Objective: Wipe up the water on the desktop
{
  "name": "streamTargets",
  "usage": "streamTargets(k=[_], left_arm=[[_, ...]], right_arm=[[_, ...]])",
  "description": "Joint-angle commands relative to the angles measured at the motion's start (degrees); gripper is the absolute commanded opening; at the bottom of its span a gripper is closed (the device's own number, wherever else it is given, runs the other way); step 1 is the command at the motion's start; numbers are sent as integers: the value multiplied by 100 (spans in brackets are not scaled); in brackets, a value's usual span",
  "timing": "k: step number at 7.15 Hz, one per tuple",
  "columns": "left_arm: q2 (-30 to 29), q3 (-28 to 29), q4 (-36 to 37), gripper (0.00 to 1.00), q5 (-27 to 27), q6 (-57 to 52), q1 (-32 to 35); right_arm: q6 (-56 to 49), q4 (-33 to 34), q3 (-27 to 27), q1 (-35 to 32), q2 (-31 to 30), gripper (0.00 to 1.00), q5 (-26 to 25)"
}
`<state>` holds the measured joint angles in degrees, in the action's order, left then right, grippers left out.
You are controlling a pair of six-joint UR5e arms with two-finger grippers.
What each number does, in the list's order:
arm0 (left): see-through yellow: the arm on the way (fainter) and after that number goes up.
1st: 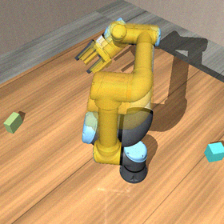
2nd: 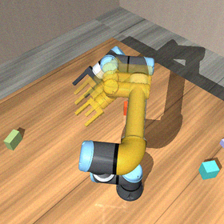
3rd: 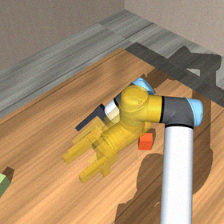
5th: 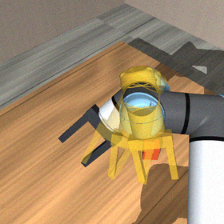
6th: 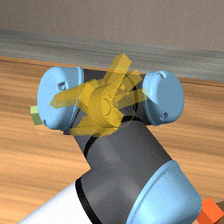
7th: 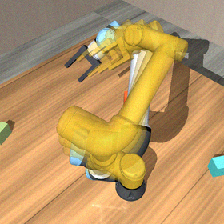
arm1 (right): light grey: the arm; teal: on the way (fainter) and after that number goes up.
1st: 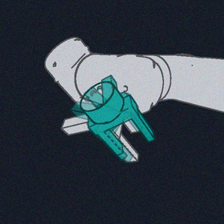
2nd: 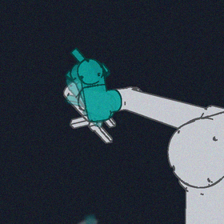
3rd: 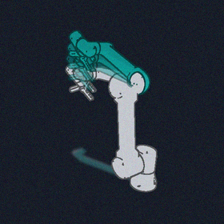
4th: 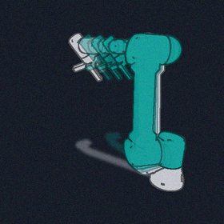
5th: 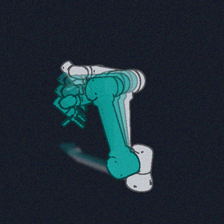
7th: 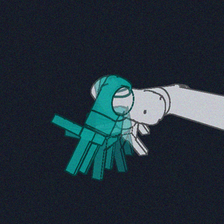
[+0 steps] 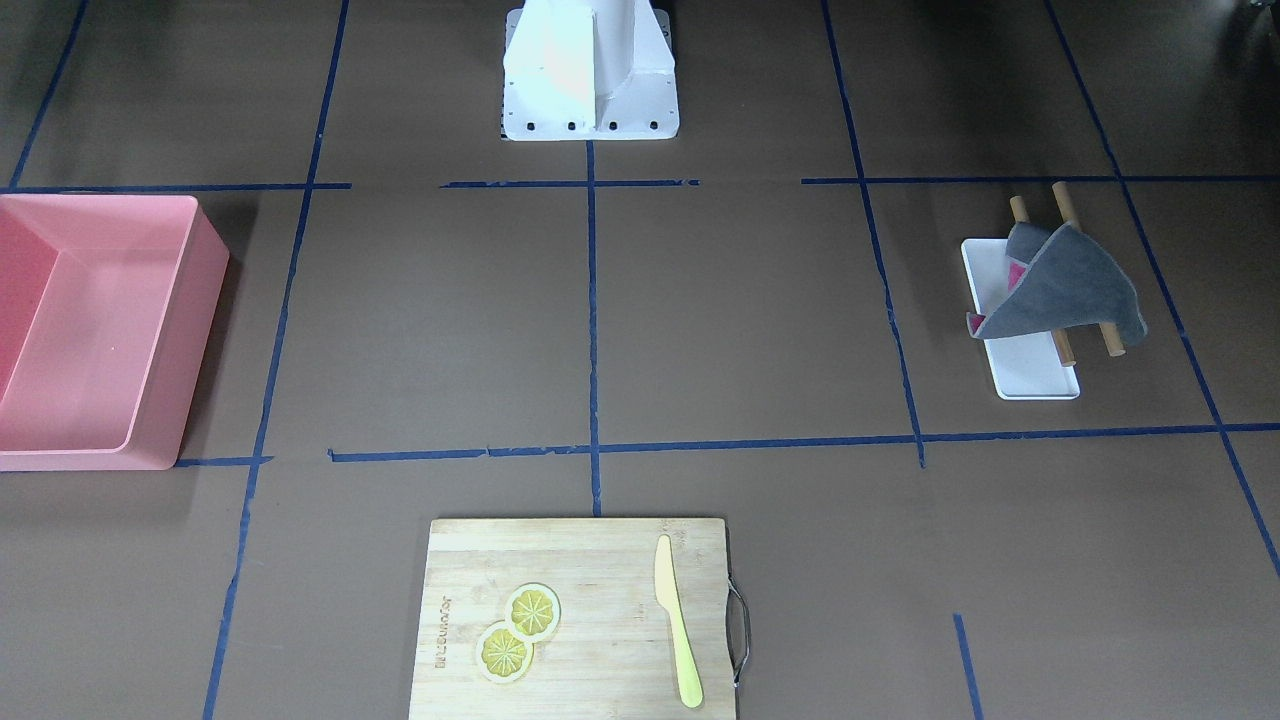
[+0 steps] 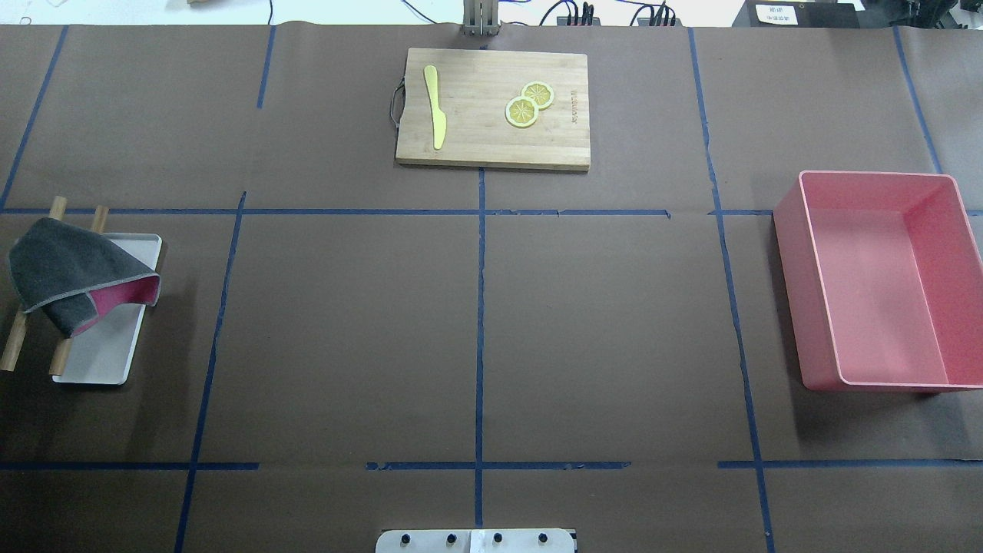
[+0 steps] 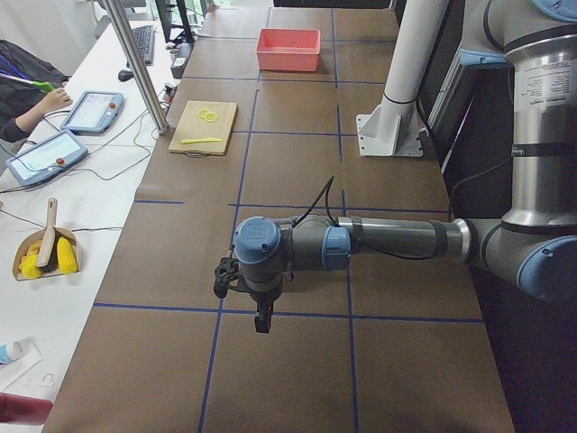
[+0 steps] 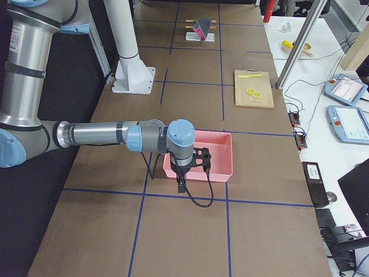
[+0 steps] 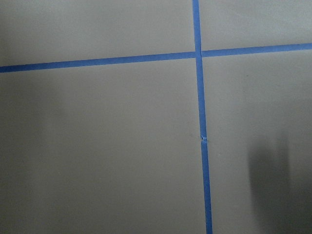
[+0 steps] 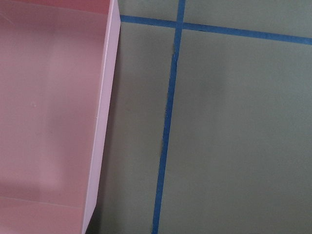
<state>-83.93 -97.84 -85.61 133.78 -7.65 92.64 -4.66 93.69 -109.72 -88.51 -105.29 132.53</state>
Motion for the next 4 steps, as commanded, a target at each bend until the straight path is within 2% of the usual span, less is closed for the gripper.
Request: streamTargets(k=[1, 4], left_arm=[[-52, -51, -17, 100, -1, 9, -17], [-97, -51, -53, 100, -36, 9, -219]], right_arm=[[0, 0, -5, 9, 9, 100, 18], [113, -9, -58, 44, 96, 100, 36]])
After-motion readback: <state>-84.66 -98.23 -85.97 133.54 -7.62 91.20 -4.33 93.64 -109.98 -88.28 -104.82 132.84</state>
